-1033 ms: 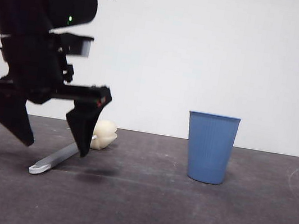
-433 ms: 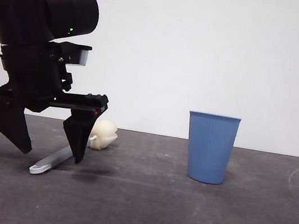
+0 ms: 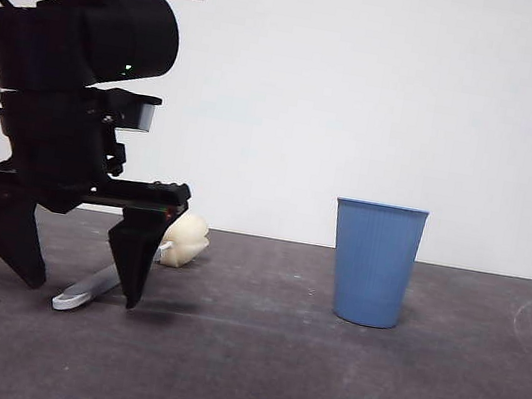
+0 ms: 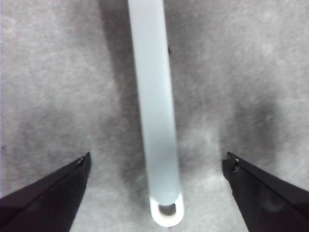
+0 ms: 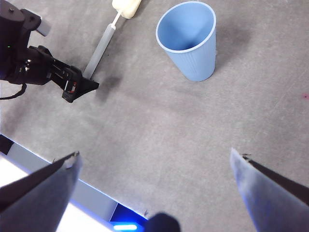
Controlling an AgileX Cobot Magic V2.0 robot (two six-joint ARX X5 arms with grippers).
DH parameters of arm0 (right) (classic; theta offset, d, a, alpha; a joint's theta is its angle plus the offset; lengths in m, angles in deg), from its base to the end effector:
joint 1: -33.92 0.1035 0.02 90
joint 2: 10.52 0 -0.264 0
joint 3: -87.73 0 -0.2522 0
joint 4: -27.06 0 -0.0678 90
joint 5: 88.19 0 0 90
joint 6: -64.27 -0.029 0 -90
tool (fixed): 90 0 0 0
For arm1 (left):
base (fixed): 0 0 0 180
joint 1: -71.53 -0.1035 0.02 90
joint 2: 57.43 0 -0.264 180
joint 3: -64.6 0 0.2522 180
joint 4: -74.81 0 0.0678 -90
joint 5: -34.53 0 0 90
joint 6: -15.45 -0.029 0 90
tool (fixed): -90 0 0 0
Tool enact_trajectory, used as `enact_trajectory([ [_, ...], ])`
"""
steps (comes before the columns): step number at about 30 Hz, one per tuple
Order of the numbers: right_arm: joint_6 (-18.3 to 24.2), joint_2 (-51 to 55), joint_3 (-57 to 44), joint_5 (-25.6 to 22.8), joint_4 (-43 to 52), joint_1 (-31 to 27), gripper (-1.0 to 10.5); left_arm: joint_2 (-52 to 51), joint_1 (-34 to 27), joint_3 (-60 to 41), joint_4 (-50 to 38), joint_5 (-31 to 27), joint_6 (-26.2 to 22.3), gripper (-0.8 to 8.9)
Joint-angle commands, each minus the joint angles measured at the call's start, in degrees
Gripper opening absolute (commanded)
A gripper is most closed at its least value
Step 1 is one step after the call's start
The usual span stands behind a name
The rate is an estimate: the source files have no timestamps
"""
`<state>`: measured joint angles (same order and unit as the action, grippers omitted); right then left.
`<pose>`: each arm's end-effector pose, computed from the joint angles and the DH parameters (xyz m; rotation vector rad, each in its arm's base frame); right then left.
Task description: Pick up the cup brush,pick up the cup,insert the brush into the cup,clean the cup,put the cup brush back,put the cup back to the fixed position on the table
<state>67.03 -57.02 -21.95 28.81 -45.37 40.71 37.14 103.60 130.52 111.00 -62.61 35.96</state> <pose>0.1284 0.0286 0.3266 0.1069 0.8328 0.5735 0.2590 -0.1580 0.1583 0.0639 1.1179 -0.1887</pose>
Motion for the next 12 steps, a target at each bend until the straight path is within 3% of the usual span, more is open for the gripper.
enact_trajectory([
  [1,-0.37,0.0,0.09,-0.13,0.35,0.17,6.6,1.27,0.52,-0.31,0.24,0.07,0.85,3.95],
  [5,-0.37,0.0,0.09,-0.17,0.35,0.17,6.6,1.25,0.68,-0.31,0.57,0.13,0.74,2.28],
  [9,-0.37,0.0,0.09,-0.17,0.35,0.17,6.6,1.07,0.68,-0.31,1.62,1.22,0.74,1.77],
  [12,-0.37,0.0,0.09,-0.17,0.35,0.17,6.6,0.11,0.7,-0.31,2.05,1.64,0.72,0.04],
])
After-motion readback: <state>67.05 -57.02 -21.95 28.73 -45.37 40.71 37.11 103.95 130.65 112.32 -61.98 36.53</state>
